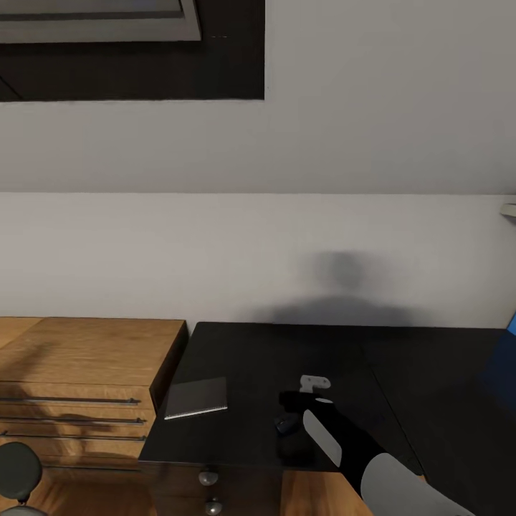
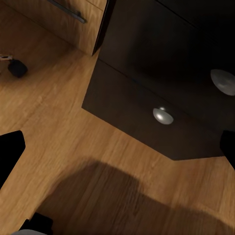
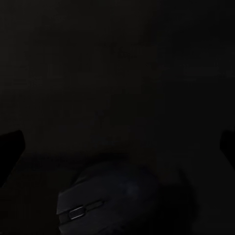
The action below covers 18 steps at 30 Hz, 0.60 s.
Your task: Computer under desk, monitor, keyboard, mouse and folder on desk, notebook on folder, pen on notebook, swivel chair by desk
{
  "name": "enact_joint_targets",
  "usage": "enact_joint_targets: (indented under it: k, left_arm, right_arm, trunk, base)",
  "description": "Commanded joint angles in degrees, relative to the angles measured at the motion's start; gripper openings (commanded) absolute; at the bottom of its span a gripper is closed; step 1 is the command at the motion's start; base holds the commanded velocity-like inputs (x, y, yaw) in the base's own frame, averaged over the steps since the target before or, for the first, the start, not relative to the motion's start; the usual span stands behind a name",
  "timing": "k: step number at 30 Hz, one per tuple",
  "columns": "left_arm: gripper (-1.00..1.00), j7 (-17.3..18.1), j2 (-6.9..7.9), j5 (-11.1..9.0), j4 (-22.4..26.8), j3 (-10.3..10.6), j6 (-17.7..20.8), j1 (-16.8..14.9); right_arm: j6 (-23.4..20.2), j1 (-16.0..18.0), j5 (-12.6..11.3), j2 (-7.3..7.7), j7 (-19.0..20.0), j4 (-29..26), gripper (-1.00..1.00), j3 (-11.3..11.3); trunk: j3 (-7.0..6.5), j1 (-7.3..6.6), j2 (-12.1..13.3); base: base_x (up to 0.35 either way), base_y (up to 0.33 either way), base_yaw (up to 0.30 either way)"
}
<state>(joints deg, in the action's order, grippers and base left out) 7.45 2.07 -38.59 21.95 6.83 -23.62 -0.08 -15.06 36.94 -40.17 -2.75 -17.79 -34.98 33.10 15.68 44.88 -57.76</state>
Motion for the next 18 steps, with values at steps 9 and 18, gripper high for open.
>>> enact_joint_targets:
  k: [9,18]
  left_arm:
    - [1.00,0.34,0.19,-0.61,0.02,0.38,-0.34,-0.01]
    - [1.00,0.37,0.21,-0.61,0.02,0.38,-0.37,-0.01]
  right_arm:
    - [-0.08,0.06,-0.43,-0.16,-0.38,0.33,1.00,0.33]
    - [-0.06,0.07,-0.40,-0.31,-0.32,0.89,1.00,0.38]
  trunk:
    - [0.07,0.01,-0.05]
    - [0.07,0.01,-0.05]
  base:
    - [0.000,0.000,0.000]
    - [-0.011,0.016,0.000]
